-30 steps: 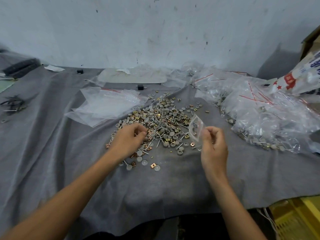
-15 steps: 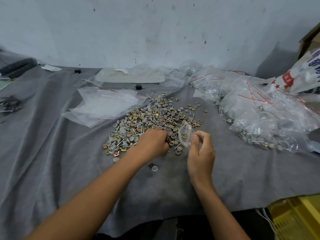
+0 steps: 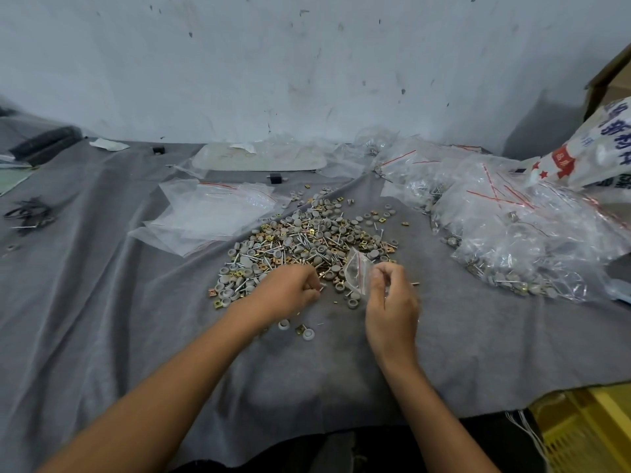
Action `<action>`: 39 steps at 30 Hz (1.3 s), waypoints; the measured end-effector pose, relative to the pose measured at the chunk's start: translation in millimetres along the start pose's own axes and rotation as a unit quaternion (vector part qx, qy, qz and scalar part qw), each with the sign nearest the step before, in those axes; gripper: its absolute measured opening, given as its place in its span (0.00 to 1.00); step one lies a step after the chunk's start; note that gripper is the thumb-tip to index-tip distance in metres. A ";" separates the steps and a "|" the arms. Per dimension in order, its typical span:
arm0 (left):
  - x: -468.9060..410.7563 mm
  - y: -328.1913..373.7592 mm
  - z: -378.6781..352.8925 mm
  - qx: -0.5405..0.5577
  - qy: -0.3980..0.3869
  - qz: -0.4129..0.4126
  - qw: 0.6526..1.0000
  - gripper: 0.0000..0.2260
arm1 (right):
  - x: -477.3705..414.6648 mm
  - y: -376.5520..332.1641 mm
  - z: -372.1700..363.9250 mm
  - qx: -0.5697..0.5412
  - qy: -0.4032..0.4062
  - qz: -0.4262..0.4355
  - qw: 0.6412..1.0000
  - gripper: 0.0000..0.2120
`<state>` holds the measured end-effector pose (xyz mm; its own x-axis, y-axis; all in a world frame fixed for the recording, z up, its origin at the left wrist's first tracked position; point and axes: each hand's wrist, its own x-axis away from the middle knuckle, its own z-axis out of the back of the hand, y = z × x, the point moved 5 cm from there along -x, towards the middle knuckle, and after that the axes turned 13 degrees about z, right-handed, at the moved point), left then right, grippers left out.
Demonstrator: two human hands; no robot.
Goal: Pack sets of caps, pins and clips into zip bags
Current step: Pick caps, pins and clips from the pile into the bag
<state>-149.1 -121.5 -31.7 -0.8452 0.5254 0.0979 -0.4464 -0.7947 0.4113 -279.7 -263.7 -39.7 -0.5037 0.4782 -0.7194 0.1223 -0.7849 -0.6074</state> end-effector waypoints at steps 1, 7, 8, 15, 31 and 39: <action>0.9 -2.1 2.0 0.024 0.004 0.007 1.000 0.05 | 0.0 -0.4 -0.8 0.001 -0.005 0.001 1.000 0.04; 3.6 -14.7 14.8 0.169 0.026 0.051 0.984 0.02 | 0.6 -1.6 -2.3 0.006 -0.024 0.017 1.000 0.04; 3.6 -16.9 16.6 0.212 0.023 0.065 0.975 0.02 | 0.7 -2.2 -2.4 0.006 -0.025 0.020 0.999 0.04; 12.6 5.8 19.6 0.489 -0.046 0.087 0.867 0.04 | 1.6 -7.2 -4.6 0.010 -0.041 0.049 0.998 0.03; 23.6 35.2 20.7 0.515 -0.032 0.106 0.850 0.02 | 2.0 -7.7 -4.7 0.002 -0.047 0.048 0.998 0.06; 16.5 23.7 31.1 0.385 0.048 0.079 0.918 0.05 | 1.7 1.7 4.2 -0.037 0.040 -0.003 0.998 0.09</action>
<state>-164.5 -122.2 7.9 -0.9196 0.3647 0.1461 -0.0080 -0.3893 0.9211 -283.9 -265.9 -40.6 -0.4343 0.5150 -0.7391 0.1839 -0.7525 -0.6324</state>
